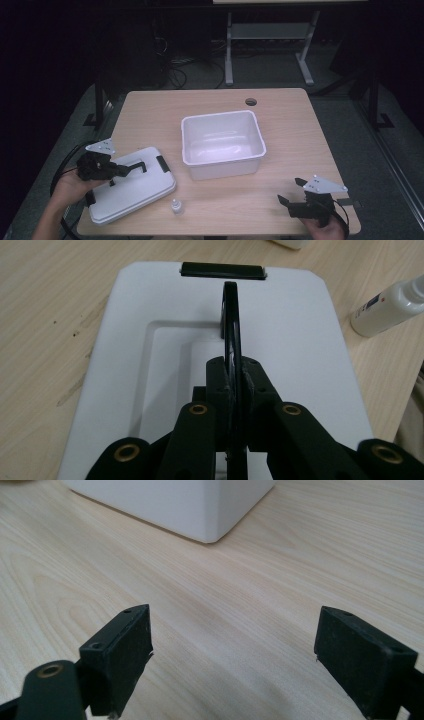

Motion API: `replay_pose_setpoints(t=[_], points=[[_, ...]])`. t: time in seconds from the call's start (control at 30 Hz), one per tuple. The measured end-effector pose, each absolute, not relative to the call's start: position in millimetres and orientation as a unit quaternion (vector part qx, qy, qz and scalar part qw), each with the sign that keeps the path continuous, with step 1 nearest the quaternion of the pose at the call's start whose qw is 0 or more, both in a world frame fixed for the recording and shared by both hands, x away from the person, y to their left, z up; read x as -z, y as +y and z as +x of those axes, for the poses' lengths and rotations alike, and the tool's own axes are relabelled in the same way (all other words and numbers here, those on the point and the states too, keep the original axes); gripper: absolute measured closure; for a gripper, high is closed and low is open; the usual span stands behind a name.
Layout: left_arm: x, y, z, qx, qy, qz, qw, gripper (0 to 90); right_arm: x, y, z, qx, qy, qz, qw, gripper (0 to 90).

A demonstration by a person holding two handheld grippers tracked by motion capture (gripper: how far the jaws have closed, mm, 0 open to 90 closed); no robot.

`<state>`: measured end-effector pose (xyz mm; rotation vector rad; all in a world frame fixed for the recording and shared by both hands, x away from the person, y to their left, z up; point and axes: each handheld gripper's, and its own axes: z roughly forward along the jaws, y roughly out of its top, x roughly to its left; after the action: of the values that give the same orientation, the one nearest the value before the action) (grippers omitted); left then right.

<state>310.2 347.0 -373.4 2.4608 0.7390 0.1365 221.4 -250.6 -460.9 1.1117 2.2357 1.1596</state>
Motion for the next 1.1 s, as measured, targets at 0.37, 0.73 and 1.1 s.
replay_pose_setpoints(t=[0.37,0.73,1.1], points=[[385.8,346.4,315.1,-0.041,0.280,0.920,0.271,84.3,461.0,-250.7,221.5,-0.414,0.797,0.396,0.192,14.9],[398.2,349.7,312.7,-0.035,0.284,0.922,0.261,84.3,460.9,-250.9,221.3,-0.414,0.797,0.396,0.193,14.9],[394.3,346.1,299.7,-0.040,0.272,0.927,0.256,77.4,461.2,-250.1,221.4,-0.412,0.798,0.396,0.192,14.9]])
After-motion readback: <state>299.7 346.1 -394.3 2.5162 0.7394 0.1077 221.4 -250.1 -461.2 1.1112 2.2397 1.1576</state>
